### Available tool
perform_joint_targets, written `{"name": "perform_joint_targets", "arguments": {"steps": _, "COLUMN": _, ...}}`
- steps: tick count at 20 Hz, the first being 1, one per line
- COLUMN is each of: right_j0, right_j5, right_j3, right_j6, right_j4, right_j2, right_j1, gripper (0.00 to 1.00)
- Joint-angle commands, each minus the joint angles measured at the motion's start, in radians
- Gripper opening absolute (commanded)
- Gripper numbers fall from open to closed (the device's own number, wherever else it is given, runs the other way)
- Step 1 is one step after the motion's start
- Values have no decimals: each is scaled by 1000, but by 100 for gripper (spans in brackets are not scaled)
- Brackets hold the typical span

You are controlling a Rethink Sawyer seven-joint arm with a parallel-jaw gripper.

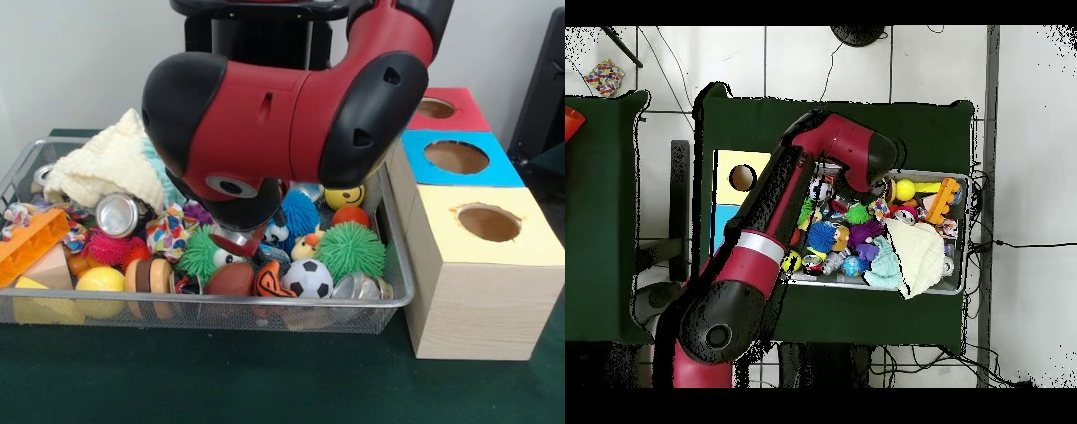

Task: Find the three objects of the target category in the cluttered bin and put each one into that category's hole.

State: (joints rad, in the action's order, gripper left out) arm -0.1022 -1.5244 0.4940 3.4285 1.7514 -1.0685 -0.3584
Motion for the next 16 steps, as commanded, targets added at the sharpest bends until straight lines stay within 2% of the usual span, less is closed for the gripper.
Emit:
{"name": "perform_joint_targets", "arguments": {"steps": 1, "right_j0": 13, "right_j5": -15, "right_j3": 47, "right_j6": 193, "right_j4": -12, "right_j2": 40, "right_j1": -59, "gripper": 100}}
{"name": "perform_joint_targets", "arguments": {"steps": 16, "right_j0": 15, "right_j5": -18, "right_j3": 9, "right_j6": 211, "right_j4": -9, "right_j2": 29, "right_j1": -101, "gripper": 100}}
